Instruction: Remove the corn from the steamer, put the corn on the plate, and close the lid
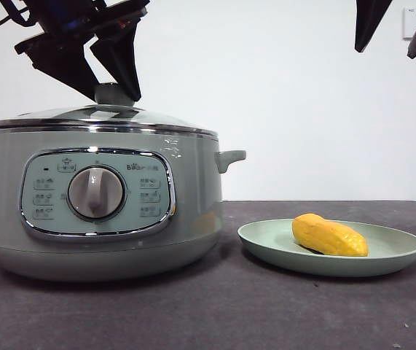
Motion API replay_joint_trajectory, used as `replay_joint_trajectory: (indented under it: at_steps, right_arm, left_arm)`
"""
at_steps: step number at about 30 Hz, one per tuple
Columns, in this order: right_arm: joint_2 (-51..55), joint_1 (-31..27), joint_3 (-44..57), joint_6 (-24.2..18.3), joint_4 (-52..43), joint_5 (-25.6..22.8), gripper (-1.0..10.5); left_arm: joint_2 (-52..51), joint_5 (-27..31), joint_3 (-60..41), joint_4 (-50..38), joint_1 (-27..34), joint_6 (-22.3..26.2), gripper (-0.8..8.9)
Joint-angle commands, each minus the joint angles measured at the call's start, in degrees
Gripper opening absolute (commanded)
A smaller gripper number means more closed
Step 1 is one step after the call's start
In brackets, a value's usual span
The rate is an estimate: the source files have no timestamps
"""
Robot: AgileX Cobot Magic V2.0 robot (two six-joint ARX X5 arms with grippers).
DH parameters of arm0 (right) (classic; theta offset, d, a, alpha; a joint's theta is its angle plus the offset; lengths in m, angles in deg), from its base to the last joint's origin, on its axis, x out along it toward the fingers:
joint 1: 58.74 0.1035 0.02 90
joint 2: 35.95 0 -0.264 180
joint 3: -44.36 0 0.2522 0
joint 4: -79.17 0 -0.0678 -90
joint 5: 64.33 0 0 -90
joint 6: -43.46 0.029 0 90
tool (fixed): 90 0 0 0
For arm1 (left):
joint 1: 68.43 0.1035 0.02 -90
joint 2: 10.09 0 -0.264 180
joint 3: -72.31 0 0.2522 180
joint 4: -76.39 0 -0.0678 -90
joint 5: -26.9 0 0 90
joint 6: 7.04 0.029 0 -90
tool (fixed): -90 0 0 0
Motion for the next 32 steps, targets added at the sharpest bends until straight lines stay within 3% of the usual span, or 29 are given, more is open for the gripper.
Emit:
replay_joint_trajectory:
  at_steps: [1, 8, 9, 11, 12, 17, 22, 25, 27, 32]
  right_arm:
    - [-0.04, 0.02, 0.24, -0.09, -0.31, -0.17, 3.5]
    - [-0.04, 0.02, 0.26, -0.09, -0.31, -0.15, 3.5]
    - [-0.04, 0.02, 0.24, -0.09, -0.31, -0.15, 3.5]
    - [-0.04, 0.02, 0.26, -0.17, -0.28, -0.13, 3.5]
    - [-0.04, 0.04, 0.26, -0.33, -0.24, -0.11, 3.5]
    - [0.13, 0.04, 0.24, -2.58, -0.39, -0.09, 3.5]
    - [4.37, 0.04, 0.26, -4.11, -0.37, 0.24, 3.3]
    - [10.16, 0.04, 3.28, -4.17, -3.89, 0.28, 0.6]
    - [15.39, 0.04, 9.11, -4.09, -9.44, 0.26, -0.1]
    - [31.58, 0.07, 27.39, -1.51, -22.91, 0.17, -0.1]
  left_arm:
    - [0.24, -3.93, -0.20, 0.33, -0.22, -0.39, -0.09]
    - [0.24, -1.99, -0.20, 0.31, -0.07, 0.11, 0.14]
    - [0.24, -1.38, -0.20, 0.35, -0.07, 0.11, 1.00]
    - [0.24, -0.52, -0.20, 0.37, -0.07, 0.11, 3.74]
    - [0.24, -0.11, -0.20, 0.37, -0.07, 0.11, 4.23]
    - [-0.81, 5.20, -0.20, 0.04, -0.07, 0.13, 4.21]
    - [-11.63, 5.03, -0.20, 2.03, -0.50, 0.02, 3.82]
    - [-19.30, 5.22, -0.26, 5.75, -1.09, 0.33, -0.28]
    - [-22.88, 8.15, -0.70, 7.48, -1.31, 0.70, -0.08]
    - [-34.27, 14.43, -13.20, 0.48, -3.52, 1.57, -0.08]
